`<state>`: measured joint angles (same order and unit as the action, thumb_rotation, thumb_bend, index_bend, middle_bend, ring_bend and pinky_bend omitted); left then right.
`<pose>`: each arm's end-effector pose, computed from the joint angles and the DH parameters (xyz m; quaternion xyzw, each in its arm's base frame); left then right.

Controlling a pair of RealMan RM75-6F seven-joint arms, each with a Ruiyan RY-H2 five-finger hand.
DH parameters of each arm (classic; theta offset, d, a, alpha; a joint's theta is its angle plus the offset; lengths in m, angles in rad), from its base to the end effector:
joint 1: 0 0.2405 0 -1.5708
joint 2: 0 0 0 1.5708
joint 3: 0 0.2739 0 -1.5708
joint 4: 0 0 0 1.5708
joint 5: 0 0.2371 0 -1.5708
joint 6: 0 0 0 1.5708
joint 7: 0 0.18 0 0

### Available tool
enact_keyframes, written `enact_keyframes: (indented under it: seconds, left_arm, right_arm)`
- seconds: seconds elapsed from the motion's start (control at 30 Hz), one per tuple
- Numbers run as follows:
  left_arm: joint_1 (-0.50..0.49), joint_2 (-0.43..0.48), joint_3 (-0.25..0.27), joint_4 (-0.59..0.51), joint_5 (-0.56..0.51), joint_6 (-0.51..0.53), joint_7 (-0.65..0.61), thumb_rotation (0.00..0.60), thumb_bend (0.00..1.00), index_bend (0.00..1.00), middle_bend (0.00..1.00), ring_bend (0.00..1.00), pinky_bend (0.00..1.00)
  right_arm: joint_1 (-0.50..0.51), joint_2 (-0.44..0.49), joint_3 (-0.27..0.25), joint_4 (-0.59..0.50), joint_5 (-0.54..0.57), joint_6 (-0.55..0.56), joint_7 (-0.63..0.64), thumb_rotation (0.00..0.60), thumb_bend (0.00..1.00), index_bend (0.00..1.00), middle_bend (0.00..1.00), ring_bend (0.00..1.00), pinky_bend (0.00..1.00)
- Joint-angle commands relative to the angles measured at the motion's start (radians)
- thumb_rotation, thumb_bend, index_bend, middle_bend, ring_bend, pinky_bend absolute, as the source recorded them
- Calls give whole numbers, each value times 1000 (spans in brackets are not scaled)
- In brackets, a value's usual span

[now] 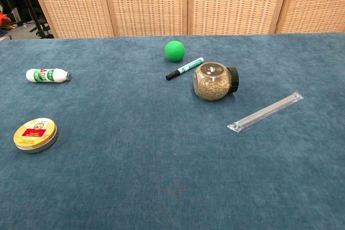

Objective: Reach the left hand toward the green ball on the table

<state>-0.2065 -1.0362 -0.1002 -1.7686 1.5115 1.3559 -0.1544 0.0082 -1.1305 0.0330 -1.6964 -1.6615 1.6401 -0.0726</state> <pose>-0.2786 0.2646 0.1398 -0.5984 -0.4366 -0.4636 0.4863 -0.2977 -0.1885 0.1440 0.5907 -0.3426 0.4454 0.5791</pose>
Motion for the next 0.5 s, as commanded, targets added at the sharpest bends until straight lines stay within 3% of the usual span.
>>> enact_keyframes:
  seconds: [0.03, 0.27, 0.33, 0.5]
  left_arm:
    - [-173, 11, -118, -65, -140, -198, 59, 600, 950, 0, 949, 1000, 900]
    - [-404, -72, -212, -15, -452, -481, 191, 600, 979, 0, 955, 1000, 922]
    - [-471, -105, -241, 7, -567, -571, 171, 600, 980, 0, 955, 1000, 924]
    - [-600, -181, -282, 106, -739, -744, 104, 600, 981, 0, 955, 1000, 925]
  right_arm:
    - [6, 0, 16, 1, 34, -16, 0, 600, 0, 0, 0, 0, 0]
    - [12, -3, 37, 5, 92, -40, -12, 600, 0, 0, 0, 0, 0]
    - [15, -5, 43, 7, 107, -48, -18, 600, 0, 0, 0, 0, 0]
    - [21, -8, 55, 14, 154, -77, -28, 600, 0, 0, 0, 0, 0]
